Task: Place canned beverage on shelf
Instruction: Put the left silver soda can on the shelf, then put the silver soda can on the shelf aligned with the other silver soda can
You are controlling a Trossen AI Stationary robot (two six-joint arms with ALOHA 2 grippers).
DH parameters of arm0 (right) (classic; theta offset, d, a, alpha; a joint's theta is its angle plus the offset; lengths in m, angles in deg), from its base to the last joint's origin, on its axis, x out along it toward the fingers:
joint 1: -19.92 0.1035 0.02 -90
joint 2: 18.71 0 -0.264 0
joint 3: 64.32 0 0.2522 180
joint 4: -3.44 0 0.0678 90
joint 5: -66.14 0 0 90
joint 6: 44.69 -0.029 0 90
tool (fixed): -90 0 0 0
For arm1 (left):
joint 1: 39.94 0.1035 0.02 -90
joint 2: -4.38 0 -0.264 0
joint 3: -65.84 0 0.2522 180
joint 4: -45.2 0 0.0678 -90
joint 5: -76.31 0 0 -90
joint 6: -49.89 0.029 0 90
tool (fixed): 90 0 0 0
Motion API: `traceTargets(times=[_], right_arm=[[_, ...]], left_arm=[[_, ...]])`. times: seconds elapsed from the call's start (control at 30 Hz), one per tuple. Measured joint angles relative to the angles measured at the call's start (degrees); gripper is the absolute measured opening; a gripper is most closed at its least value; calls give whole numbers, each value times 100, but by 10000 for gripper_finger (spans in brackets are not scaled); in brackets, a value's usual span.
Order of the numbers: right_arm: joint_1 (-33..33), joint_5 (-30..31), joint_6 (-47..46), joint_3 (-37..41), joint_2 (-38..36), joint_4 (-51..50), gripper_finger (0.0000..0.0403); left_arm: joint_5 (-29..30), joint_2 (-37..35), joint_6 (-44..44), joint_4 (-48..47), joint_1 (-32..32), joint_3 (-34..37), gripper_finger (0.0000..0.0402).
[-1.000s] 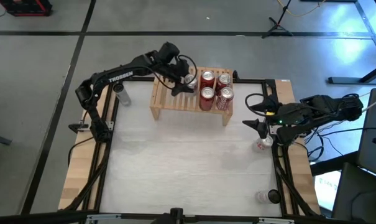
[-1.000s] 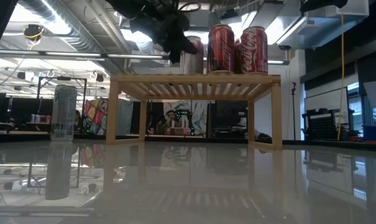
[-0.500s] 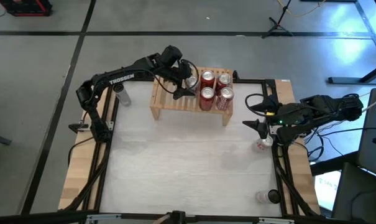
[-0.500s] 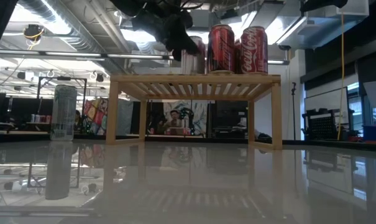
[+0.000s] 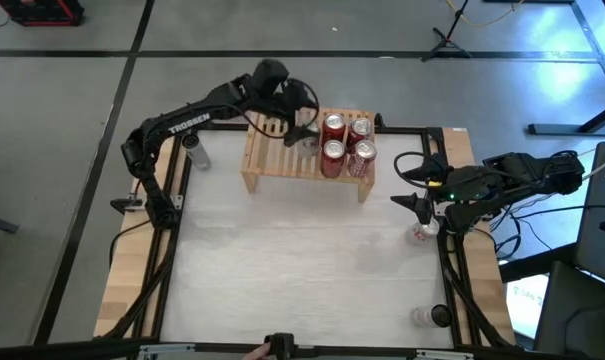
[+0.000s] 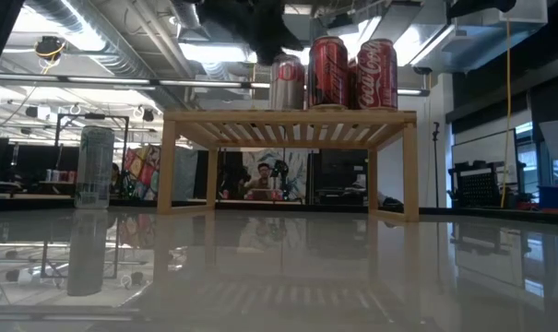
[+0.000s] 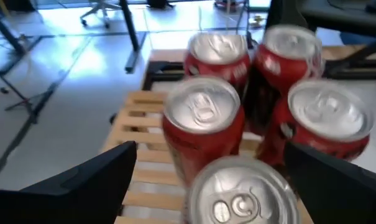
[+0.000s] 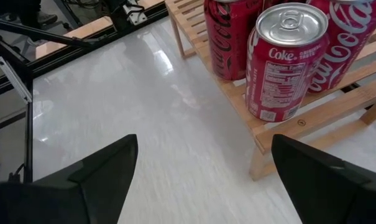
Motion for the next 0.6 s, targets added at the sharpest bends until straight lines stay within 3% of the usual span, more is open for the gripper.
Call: traceTargets(times=[0.3, 0.5, 0.6], right_arm=[[0, -291, 127, 0, 0, -5, 358], [0, -1455, -42, 0, -21, -649, 358], [4, -1589, -346, 0, -112, -1231, 358]], left_arm=[[397, -9, -591, -1207, -215, -1518, 396], [-291, -108, -848, -2318, -684, -1779, 396], [-332, -156, -1177, -2723, -1059, -1772, 396]])
